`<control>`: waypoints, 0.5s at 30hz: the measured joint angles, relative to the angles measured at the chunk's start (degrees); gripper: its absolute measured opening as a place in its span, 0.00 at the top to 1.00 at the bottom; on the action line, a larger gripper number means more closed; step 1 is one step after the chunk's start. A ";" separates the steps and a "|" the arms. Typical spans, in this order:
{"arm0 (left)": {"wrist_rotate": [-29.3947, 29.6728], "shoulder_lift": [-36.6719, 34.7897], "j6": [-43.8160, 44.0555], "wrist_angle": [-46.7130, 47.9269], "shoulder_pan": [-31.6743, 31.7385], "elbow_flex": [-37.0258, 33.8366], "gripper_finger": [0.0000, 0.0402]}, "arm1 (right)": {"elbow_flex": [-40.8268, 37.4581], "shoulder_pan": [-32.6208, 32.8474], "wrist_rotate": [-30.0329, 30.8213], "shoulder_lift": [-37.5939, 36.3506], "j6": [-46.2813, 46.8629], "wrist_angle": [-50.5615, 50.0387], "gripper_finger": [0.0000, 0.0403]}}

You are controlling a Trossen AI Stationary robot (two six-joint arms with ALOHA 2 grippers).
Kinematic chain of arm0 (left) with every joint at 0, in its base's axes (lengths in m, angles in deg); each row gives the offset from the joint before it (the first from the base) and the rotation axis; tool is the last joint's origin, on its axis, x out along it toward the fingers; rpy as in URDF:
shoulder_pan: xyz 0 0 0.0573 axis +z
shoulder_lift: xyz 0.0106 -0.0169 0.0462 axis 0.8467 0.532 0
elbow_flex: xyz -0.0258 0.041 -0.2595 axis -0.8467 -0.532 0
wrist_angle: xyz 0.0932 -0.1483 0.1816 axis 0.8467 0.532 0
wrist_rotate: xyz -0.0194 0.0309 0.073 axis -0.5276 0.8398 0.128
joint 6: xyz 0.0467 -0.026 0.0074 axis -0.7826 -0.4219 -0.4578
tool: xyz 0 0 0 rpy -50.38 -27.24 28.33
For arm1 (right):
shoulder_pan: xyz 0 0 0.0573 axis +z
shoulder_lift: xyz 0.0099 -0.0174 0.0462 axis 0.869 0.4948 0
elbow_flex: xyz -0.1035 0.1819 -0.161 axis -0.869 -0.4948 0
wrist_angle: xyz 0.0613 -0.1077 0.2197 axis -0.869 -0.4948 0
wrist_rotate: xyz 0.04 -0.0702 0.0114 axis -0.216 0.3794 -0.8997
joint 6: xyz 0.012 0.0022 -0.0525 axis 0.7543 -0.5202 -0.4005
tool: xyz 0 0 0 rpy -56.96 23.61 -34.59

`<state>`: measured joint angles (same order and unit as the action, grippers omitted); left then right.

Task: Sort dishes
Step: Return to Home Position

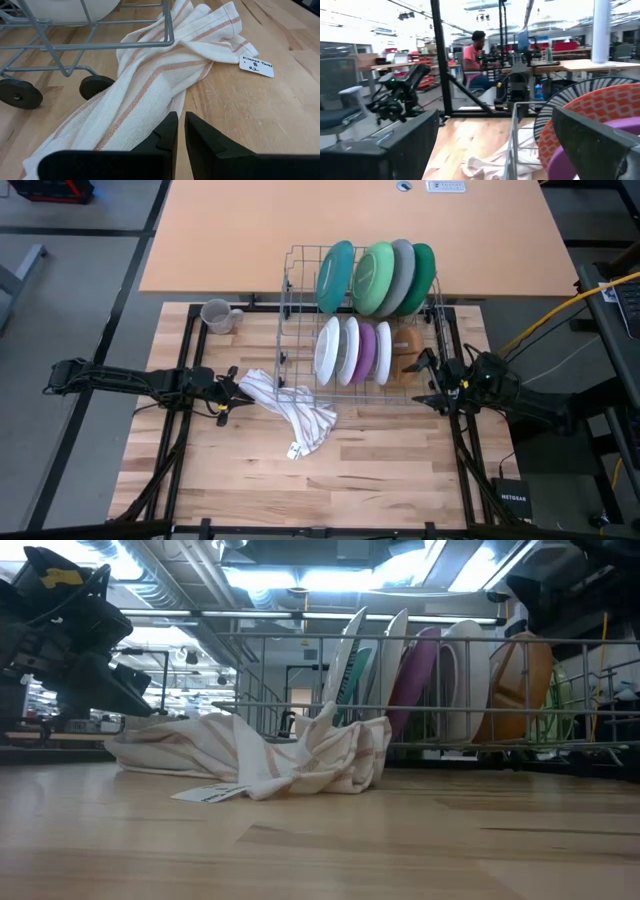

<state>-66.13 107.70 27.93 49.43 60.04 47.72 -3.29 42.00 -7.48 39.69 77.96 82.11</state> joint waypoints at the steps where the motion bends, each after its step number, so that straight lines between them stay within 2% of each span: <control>1: 0.00 -0.01 0.00 -0.01 0.00 0.00 0.93 | -0.07 0.00 -0.24 -0.57 -0.03 -0.74 0.04; 7: 0.00 -0.02 0.00 -0.01 0.01 -0.01 0.93 | -0.05 0.00 -0.35 -1.06 -2.07 -2.44 0.04; 15: 0.00 -0.02 0.00 -0.01 -0.01 -0.01 0.93 | -0.05 0.00 0.65 -1.37 -10.20 -6.02 0.04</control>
<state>-66.13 107.68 27.93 49.42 60.03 47.71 -3.33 42.00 -6.84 38.32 67.76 76.09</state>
